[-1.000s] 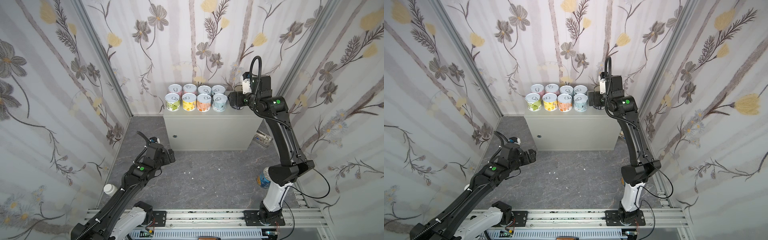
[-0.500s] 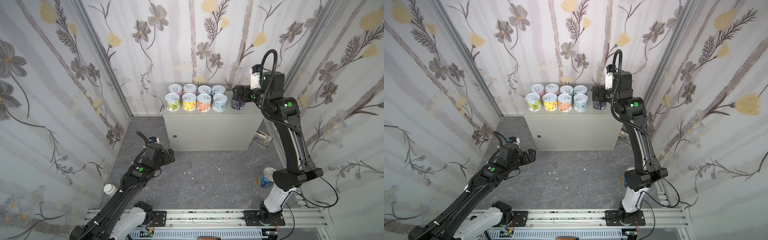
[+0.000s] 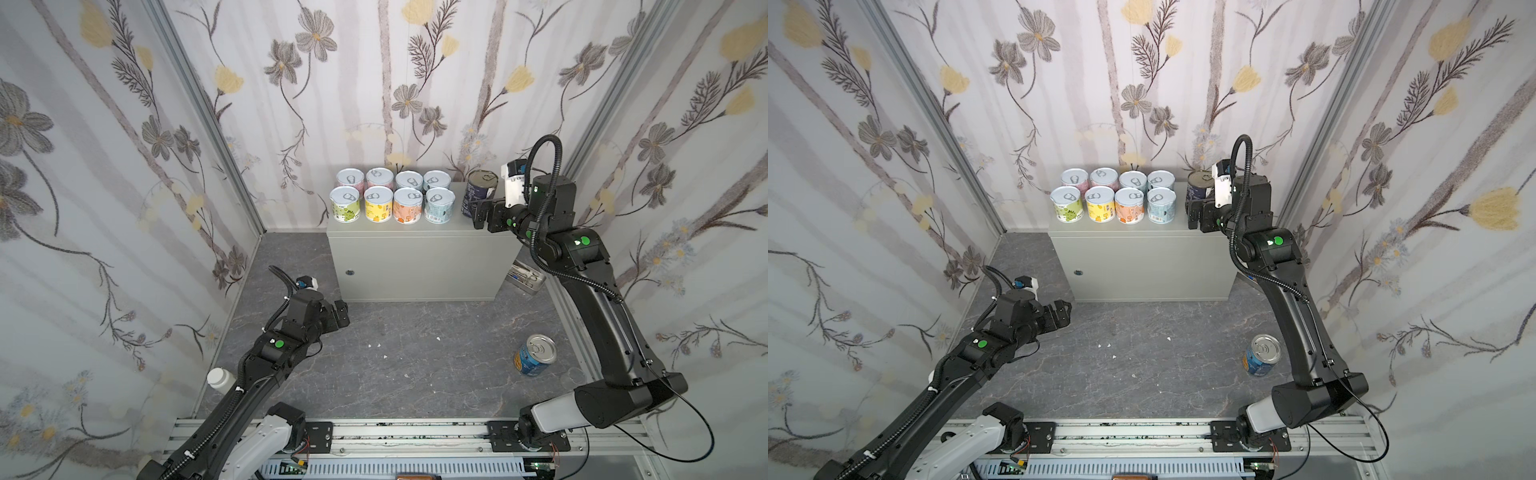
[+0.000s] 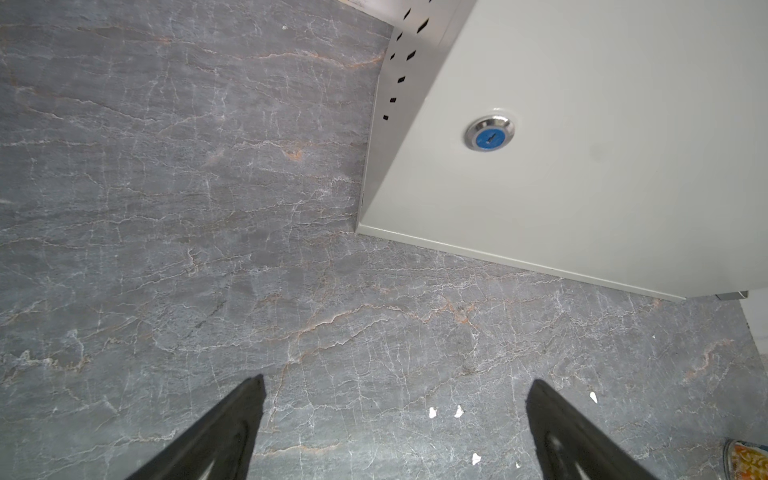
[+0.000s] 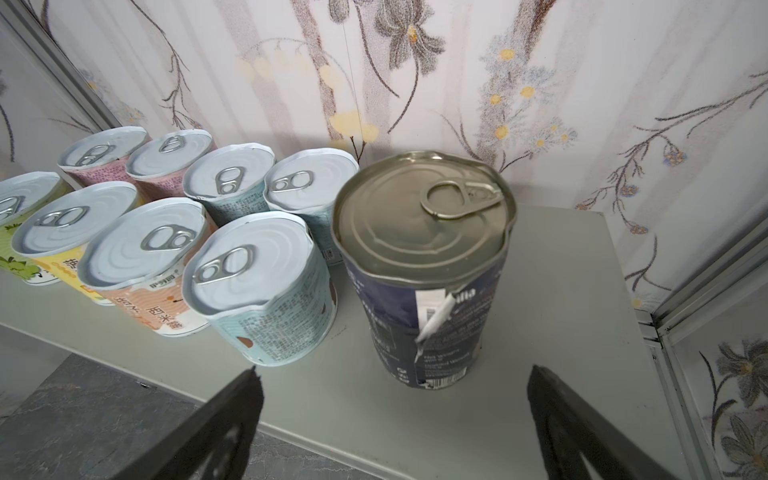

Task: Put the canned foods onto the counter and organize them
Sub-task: 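Lower the navy can onto the cabinet top and open the right gripper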

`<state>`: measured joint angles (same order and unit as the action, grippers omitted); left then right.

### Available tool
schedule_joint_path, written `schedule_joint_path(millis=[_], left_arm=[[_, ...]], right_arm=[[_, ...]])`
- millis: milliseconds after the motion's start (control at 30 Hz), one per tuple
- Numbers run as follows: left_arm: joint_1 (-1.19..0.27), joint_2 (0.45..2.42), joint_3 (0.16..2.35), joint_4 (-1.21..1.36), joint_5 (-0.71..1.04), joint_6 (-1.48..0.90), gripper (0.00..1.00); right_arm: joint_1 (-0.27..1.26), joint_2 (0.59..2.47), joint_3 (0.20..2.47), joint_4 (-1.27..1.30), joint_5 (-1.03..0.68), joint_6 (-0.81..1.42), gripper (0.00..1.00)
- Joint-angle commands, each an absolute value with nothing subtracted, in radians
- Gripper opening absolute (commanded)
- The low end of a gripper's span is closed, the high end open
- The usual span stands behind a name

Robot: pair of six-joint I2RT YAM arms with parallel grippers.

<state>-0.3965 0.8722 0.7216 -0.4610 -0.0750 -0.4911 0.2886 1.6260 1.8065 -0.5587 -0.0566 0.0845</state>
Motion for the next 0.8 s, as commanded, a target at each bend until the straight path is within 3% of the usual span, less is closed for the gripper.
schedule_joint_path(millis=[0, 267, 767], left_arm=[[-0.396, 0.866, 0.716, -0.445, -0.078, -0.503, 1.0], [-0.396, 0.875, 0.715, -0.443, -0.09, -0.499, 1.0], [-0.396, 0.932, 0.728, -0.423, -0.104, -0.487, 1.0]], right_arm=[[0.286, 1.636, 1.784, -0.446, -0.081, 0.064, 1.0], [0.269, 1.703, 1.815, -0.428, -0.075, 0.074, 0.98], [0.259, 1.826, 1.915, -0.43, -0.084, 0.076, 0.74]])
